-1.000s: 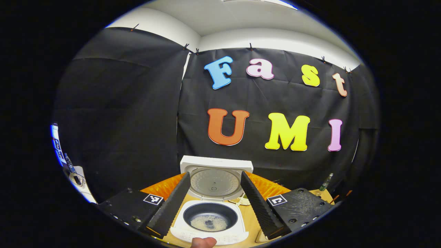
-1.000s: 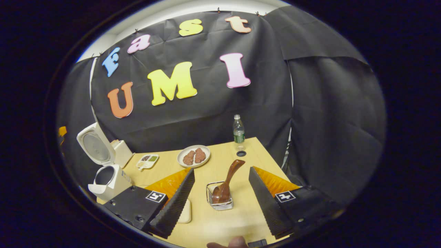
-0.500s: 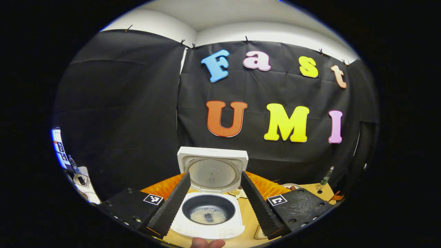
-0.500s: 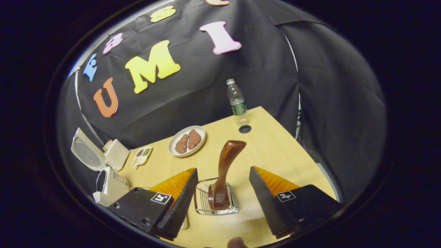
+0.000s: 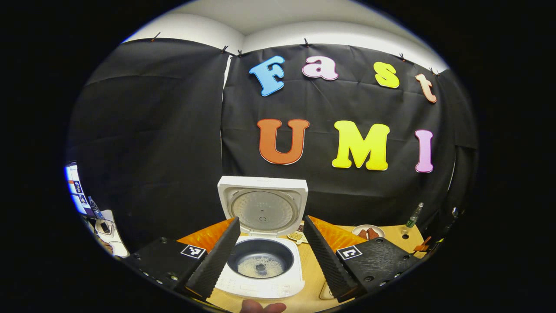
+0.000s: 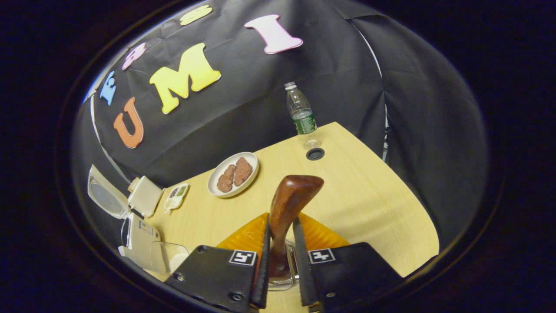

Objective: Close the left gripper, press the button to open the rice cooker; take a wooden spoon from the chopstick holder with the right hand, scoop a spoonful of rice and pour it into the rice cooker, then put the wooden spoon back into the chopstick holder.

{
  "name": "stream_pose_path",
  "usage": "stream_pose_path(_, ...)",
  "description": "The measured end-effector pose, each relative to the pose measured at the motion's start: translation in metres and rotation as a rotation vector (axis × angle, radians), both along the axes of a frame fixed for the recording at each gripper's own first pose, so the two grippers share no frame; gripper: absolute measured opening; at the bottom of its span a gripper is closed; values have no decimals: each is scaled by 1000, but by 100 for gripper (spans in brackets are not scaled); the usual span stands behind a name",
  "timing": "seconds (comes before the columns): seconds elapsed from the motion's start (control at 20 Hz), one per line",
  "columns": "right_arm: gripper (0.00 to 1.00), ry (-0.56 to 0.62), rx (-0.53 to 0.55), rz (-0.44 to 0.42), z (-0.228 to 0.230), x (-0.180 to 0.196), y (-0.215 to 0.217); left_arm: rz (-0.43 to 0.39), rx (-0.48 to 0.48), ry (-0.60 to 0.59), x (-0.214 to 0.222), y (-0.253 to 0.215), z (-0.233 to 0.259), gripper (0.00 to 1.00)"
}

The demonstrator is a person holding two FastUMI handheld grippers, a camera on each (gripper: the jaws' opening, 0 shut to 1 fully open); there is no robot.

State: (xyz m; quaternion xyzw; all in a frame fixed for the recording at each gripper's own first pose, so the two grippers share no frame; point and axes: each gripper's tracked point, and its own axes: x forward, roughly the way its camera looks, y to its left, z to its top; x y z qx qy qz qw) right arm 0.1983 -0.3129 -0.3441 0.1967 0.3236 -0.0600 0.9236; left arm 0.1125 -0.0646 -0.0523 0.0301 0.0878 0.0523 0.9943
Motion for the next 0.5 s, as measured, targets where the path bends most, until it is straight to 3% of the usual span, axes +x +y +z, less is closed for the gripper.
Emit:
stream_pose_path(0.05, 20, 5, -5, -1, 0, -3, 0, 1, 0, 4, 0, 0, -1, 94)
stream_pose_path(0.3, 17, -6, 13, 5, 18, -15, 8, 26, -11, 3, 9, 1, -5, 94)
stream_pose_path(0.5, 12, -42, -74, 30, 47, -19, 15, 36, -29, 23, 10, -8, -17, 94)
